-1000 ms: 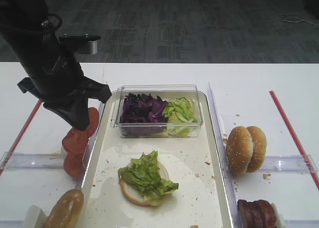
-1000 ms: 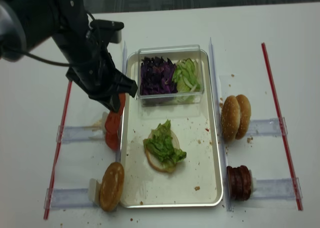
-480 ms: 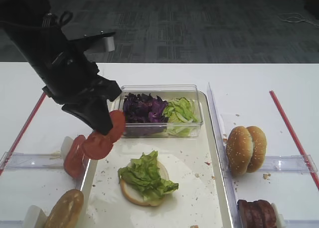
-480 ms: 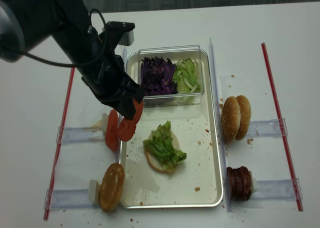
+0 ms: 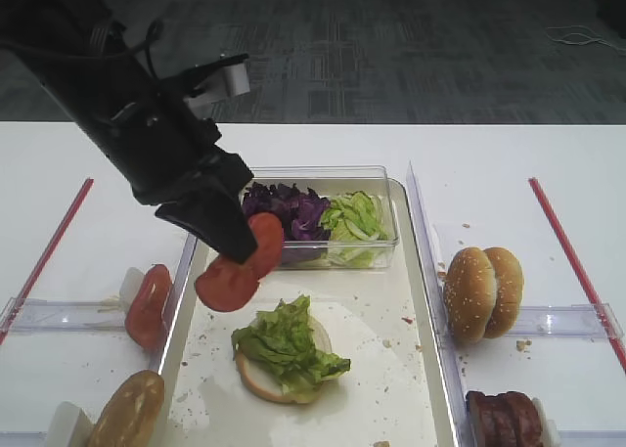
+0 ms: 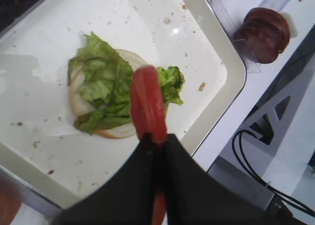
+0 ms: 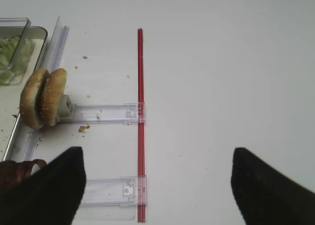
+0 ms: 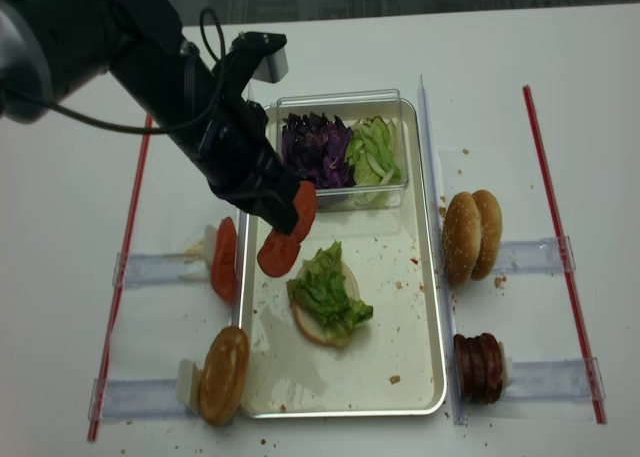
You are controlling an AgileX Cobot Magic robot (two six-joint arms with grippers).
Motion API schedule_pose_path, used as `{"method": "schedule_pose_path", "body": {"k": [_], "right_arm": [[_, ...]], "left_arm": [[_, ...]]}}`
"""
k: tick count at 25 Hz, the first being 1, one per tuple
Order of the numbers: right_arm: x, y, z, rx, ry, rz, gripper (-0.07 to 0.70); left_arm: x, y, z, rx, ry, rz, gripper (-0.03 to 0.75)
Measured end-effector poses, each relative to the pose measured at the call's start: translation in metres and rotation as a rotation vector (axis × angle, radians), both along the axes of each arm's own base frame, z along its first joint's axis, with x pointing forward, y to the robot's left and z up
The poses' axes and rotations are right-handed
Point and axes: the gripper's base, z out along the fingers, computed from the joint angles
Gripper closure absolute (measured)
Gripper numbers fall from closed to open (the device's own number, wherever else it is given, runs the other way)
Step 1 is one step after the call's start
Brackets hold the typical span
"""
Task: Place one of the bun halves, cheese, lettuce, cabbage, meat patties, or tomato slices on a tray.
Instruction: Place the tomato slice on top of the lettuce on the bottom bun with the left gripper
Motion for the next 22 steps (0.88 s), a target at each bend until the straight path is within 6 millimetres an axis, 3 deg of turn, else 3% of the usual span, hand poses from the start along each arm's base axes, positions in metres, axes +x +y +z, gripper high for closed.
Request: {"method": "schedule_pose_path", "body": {"k": [9,22], "right_arm": [[0.0,0.0,0.0,0.0,0.0,0.0,0.0],[0.0,0.0,0.0,0.0,0.0,0.0,0.0]], "left_arm": [[0.017,-0.02,-0.04,-0.146,0.119,-0.028,0.68],[0.018,-0.009,-0.065,-0.208,0.217,0.064,0.68]]}}
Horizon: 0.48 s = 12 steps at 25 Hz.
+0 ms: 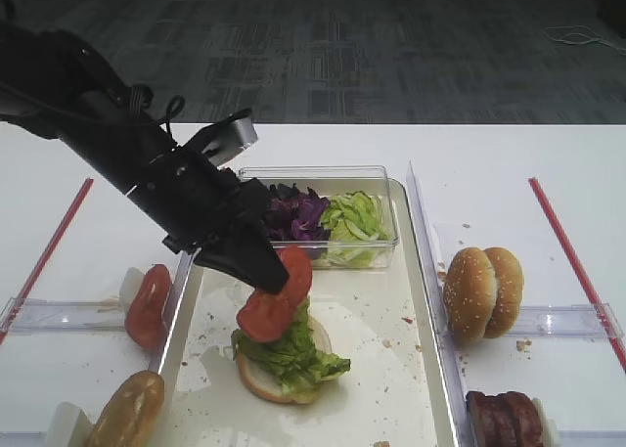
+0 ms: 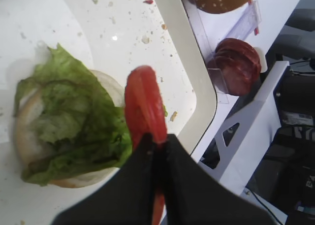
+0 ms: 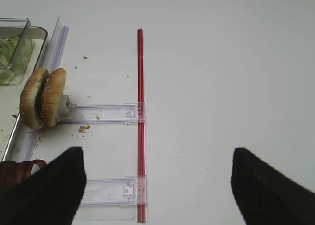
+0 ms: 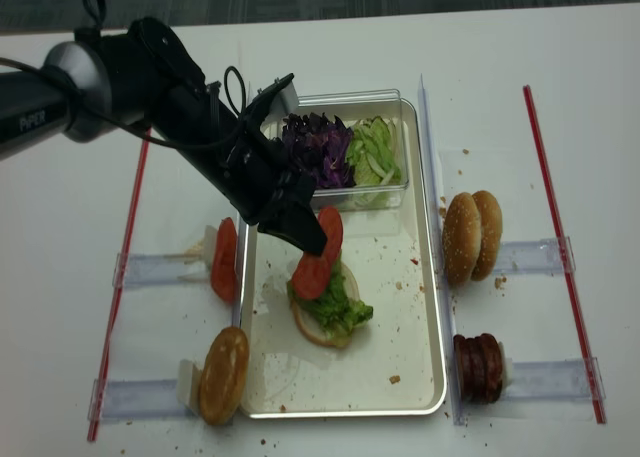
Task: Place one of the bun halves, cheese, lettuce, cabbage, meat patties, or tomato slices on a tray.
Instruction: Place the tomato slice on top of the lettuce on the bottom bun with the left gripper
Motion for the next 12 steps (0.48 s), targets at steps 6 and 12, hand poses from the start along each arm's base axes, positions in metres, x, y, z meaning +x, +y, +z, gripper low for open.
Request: {"method": "schedule_pose_path", "body": {"k": [6,12], "right_arm": [[0.0,0.0,0.0,0.0,0.0,0.0,0.0],[0.0,0.0,0.0,0.0,0.0,0.0,0.0]], "left_arm": [[-0.01,0.001,-0.011,-0.031,0.057,0.025,0.68],[-0.018,0.002,-0.02,-0.055,0.093,0.04,0.68]]}}
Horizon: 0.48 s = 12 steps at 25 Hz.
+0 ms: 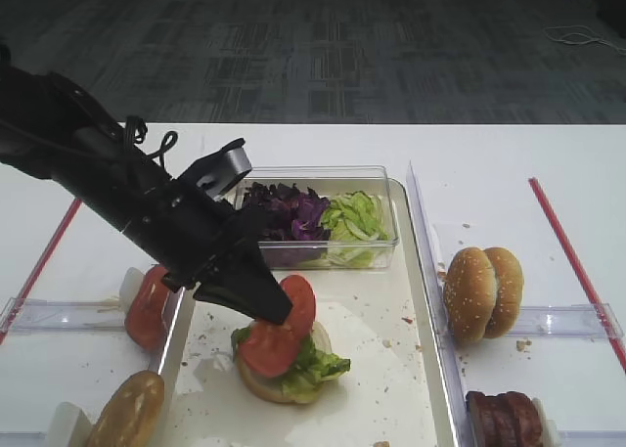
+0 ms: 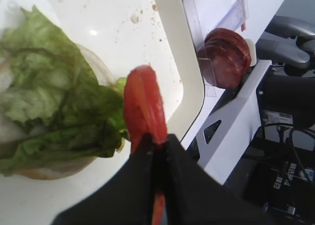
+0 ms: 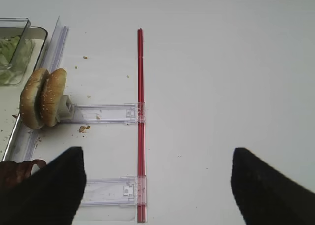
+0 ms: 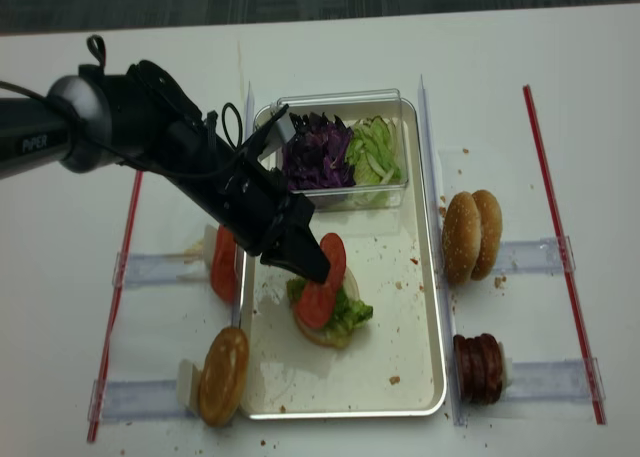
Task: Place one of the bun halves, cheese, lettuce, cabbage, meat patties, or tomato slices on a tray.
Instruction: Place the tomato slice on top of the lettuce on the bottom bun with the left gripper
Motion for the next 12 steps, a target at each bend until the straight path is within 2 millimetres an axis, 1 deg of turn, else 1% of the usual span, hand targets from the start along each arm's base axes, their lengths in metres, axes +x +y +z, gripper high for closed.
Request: {"method": "schedule_pose_path", "body": {"k": [4,10,12], "right_arm": [[0.0,0.0,0.0,0.0,0.0,0.0,-0.001],[0.0,0.0,0.0,0.0,0.0,0.0,-0.001],[0.0,0.0,0.0,0.0,0.0,0.0,-0.001]], "left_arm": [[-0.0023,0.0005,-0.0024,-0.014,0.01,0.008,0.68],[0.0037,0.0074,-0.0008,-0.039,0.006,0.052,0.68],[0.0048,0.0068,-0.0042,-0.043,0.02,0.059,0.68]]}}
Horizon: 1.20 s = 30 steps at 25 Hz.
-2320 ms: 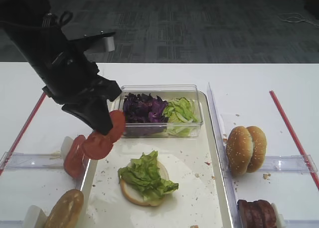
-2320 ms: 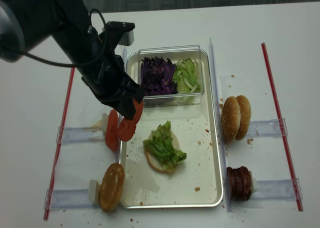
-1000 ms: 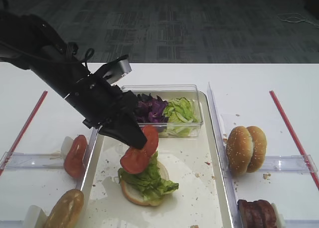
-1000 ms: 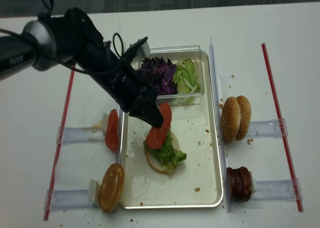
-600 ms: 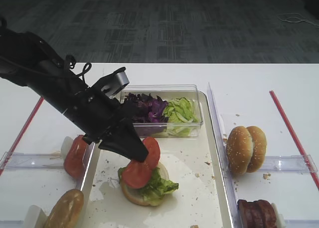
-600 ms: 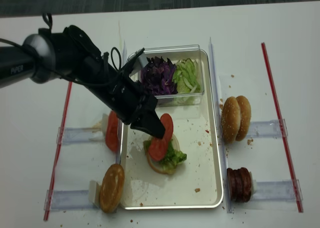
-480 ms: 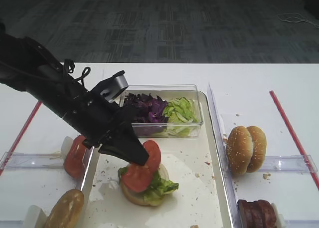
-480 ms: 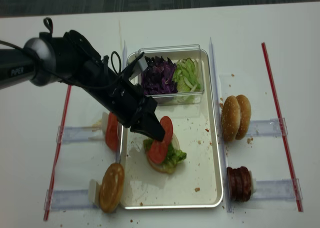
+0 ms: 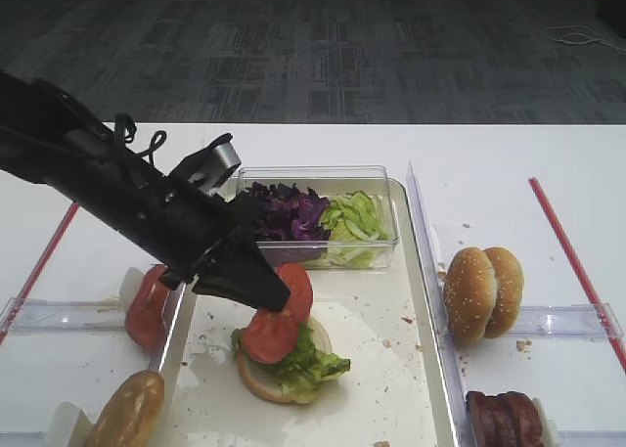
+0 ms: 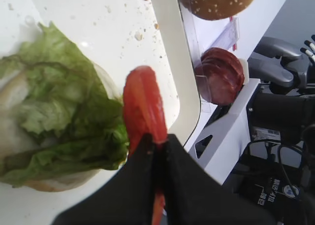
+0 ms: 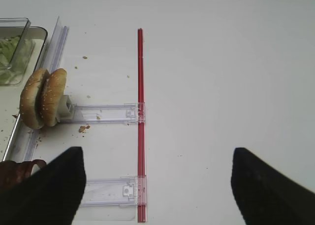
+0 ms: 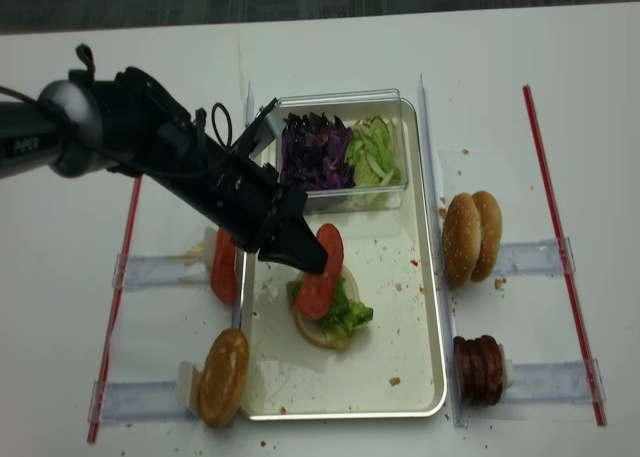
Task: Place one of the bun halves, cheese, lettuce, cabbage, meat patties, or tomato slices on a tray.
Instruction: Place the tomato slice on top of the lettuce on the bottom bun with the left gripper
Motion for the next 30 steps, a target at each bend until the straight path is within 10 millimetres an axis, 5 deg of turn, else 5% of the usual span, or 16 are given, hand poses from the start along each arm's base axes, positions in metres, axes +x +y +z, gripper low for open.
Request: {"method": "schedule_pose_path", "body": {"k": [17,30], "right_arm": [[0.0,0.0,0.0,0.0,-0.002,0.0,-0.001],[0.0,0.0,0.0,0.0,-0.002,0.0,-0.001]], "left_arm": [[0.007,-0.003,-0.04,0.005,0.119,0.038,0.68],[0.007,-0.003,-0.042,0.002,0.133,0.047,0.675]]}}
